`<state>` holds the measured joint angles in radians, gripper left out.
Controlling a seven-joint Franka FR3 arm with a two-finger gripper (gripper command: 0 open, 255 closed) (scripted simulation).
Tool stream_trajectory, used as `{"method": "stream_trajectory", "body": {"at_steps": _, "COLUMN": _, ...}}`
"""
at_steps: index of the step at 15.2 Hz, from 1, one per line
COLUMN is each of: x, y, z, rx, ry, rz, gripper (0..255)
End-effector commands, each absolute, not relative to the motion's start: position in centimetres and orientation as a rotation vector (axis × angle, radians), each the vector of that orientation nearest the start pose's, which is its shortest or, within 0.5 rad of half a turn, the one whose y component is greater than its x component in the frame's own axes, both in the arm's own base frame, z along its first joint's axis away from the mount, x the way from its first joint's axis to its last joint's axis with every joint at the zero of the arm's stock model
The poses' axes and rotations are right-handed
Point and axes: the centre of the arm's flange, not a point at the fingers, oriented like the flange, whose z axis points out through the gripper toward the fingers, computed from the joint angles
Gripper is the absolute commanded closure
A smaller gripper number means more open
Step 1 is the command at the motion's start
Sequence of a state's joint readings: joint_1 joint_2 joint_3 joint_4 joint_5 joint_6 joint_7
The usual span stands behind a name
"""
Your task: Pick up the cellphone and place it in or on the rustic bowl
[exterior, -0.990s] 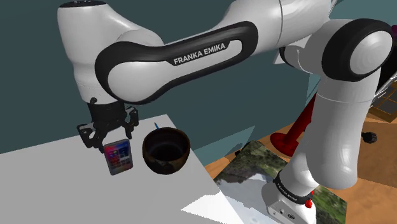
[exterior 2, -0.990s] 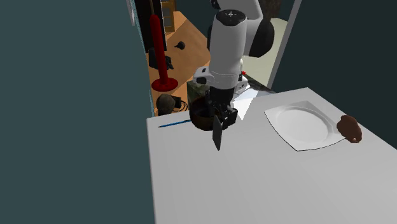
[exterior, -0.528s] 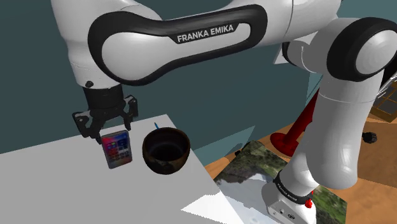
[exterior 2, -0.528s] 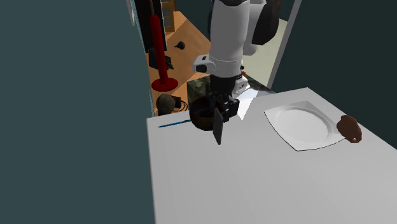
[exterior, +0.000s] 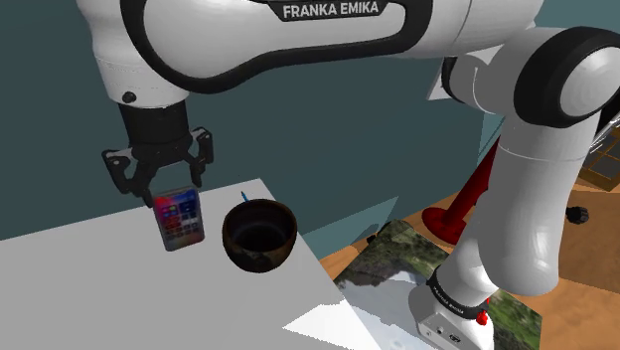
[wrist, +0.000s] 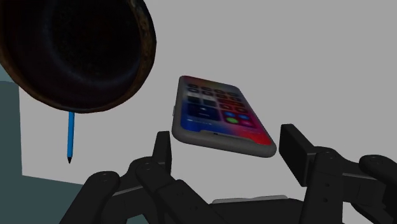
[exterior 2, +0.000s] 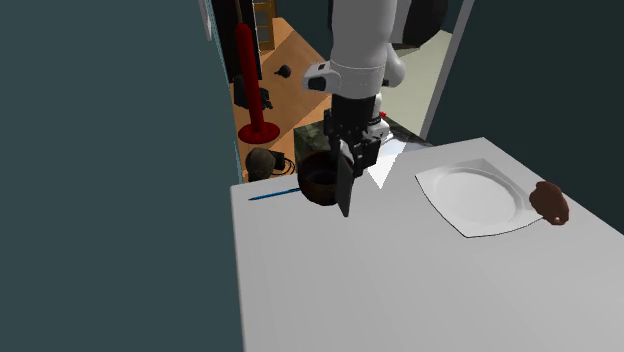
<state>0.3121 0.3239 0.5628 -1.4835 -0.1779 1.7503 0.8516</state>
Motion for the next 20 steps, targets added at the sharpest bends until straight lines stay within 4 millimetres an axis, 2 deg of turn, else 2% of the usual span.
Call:
{"method": "stream_trajectory", "body": {"at_steps": 1, "x": 46.0, "y": 45.4, "z": 52.2, "rx": -3.15, "ry": -0.052, "rz": 0.003, "gripper": 255}}
{"method": "stream_trajectory", "body": {"at_steps": 15, "x": 46.0, "y": 45.4, "z": 59.2, "rx": -3.15, "ry": -0.052, "rz": 0.003, "gripper": 255}}
{"method": "stream_trajectory", "body": {"at_steps": 20, "x": 44.1, "y": 39.8, "z": 62.0, "rx": -3.15, "ry": -0.052, "rz": 0.003, "gripper": 255}}
